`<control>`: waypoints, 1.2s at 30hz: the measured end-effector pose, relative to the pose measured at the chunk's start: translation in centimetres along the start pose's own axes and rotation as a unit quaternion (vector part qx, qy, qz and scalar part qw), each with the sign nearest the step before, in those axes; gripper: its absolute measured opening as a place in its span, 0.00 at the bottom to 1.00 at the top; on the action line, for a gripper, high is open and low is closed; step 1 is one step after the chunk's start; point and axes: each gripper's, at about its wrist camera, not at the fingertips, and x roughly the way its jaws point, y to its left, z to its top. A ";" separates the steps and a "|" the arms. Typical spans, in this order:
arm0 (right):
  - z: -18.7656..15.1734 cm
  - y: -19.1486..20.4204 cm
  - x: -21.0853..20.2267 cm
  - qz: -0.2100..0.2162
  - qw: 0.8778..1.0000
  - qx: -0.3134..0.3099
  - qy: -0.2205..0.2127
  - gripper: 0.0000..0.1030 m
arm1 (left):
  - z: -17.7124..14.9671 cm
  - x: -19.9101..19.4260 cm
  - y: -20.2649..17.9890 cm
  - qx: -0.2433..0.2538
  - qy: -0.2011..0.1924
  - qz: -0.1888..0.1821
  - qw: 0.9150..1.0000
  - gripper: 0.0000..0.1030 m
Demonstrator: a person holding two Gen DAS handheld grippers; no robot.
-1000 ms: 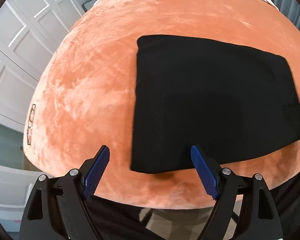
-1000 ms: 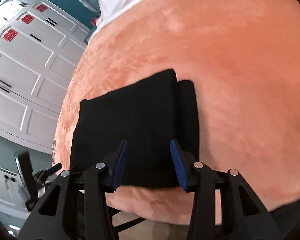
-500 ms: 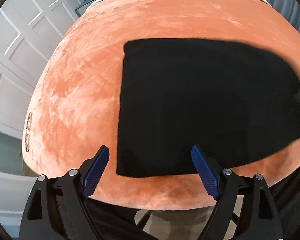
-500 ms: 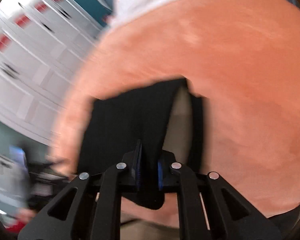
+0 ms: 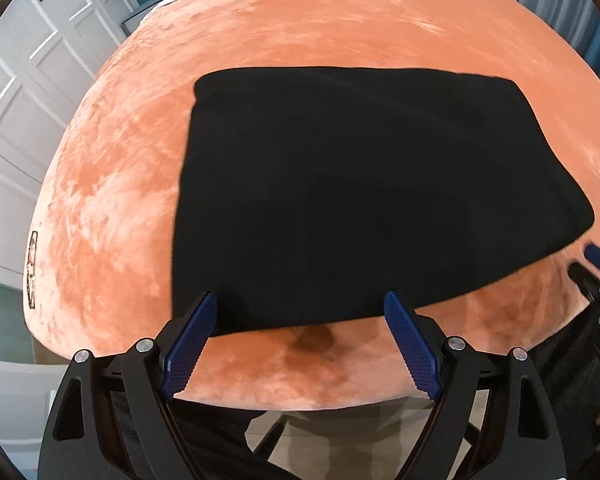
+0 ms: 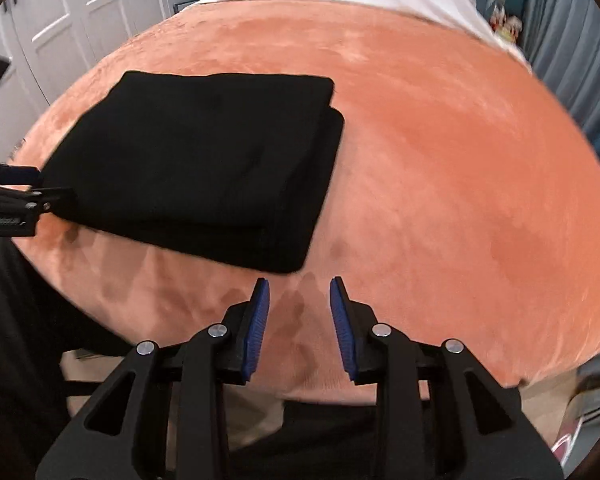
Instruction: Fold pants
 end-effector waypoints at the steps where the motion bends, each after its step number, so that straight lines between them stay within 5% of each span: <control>1: 0.1 -0.5 0.7 -0.007 1.000 0.004 -0.004 0.30 | -0.1 0.0 -0.2 0.003 -0.001 0.000 1.000 0.81; 5: 1.5 -0.5 4.7 -0.018 1.000 0.013 0.017 0.35 | -0.3 -0.1 -0.4 0.006 -0.007 0.001 1.000 0.81; 9: 1.9 -3.4 2.2 0.011 0.995 0.102 -0.016 0.41 | -0.6 -0.3 -0.1 0.001 -0.013 0.003 1.000 0.81; 12: 0.2 -3.8 5.3 0.000 0.994 0.103 0.041 0.48 | -0.7 0.0 0.2 -0.008 -0.008 -0.002 1.000 0.81; 16: 0.6 -4.0 1.2 0.015 0.989 0.149 -0.004 0.47 | -0.7 -0.2 0.8 -0.007 -0.011 0.006 1.000 0.81; 22: 4.5 -2.3 -2.6 0.145 0.976 0.154 -0.058 0.08 | -0.8 0.0 1.1 -0.018 -0.011 0.003 1.000 0.81; 27: 3.5 -2.5 4.3 0.107 0.985 0.133 0.017 0.00 | -1.3 -0.6 1.4 -0.015 -0.011 0.008 1.000 0.81; 29: 2.4 -4.5 4.7 0.150 0.969 0.194 0.014 0.00 | -1.6 -0.9 1.9 -0.017 -0.016 0.006 1.000 0.82; 36: 10.7 -1.4 0.3 0.168 0.976 0.135 -0.038 0.03 | -1.2 -0.1 2.5 -0.036 -0.007 -0.001 0.999 0.84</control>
